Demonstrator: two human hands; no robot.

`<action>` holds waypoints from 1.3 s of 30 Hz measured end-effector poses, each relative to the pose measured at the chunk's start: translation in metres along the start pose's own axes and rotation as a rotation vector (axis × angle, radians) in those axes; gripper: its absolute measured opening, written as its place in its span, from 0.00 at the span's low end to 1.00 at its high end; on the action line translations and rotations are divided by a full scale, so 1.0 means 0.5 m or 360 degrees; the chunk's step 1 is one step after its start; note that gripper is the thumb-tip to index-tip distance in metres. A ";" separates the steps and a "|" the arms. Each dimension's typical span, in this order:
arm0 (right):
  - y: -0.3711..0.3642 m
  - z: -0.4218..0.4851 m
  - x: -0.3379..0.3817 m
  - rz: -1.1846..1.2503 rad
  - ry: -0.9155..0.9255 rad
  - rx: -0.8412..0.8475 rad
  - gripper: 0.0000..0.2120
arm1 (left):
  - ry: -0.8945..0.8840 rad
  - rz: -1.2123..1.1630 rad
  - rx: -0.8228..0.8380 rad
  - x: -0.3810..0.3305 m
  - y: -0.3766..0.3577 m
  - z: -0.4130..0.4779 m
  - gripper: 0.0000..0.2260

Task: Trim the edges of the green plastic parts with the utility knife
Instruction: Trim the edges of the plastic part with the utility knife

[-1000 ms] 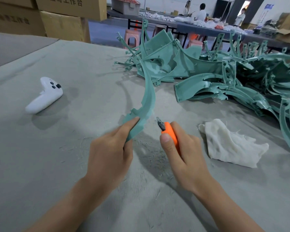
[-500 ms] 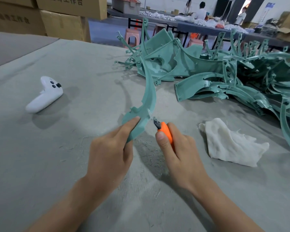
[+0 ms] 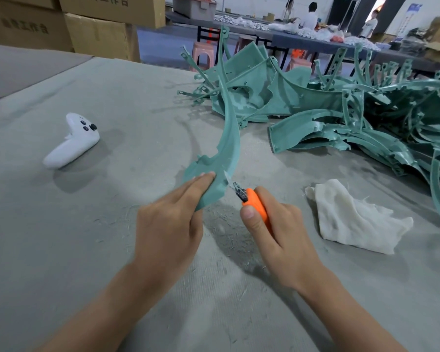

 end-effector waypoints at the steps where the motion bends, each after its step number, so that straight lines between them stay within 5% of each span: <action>1: -0.001 0.000 -0.003 -0.0020 -0.0011 -0.0001 0.21 | 0.0015 0.0006 0.0019 0.001 -0.002 0.000 0.19; 21: 0.011 0.005 -0.020 -0.0103 -0.0106 -0.0202 0.19 | 0.0048 0.0008 -0.0024 -0.003 -0.002 -0.002 0.18; 32: 0.003 0.000 0.008 0.0064 0.0095 0.0015 0.24 | -0.0027 0.0004 -0.0028 0.001 0.001 0.002 0.18; 39: 0.009 0.006 -0.024 -0.0043 -0.0091 -0.0187 0.22 | -0.0057 -0.0032 0.0010 -0.009 0.001 0.001 0.19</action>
Point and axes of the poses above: each hand's wrist, its own z-axis towards the middle knuckle, its own y-axis out of the back of the hand, x = y × z, the point moved 3 cm from there along z, towards the middle knuckle, and after that the axes turned 12 degrees about -x, right-handed, at the moved point
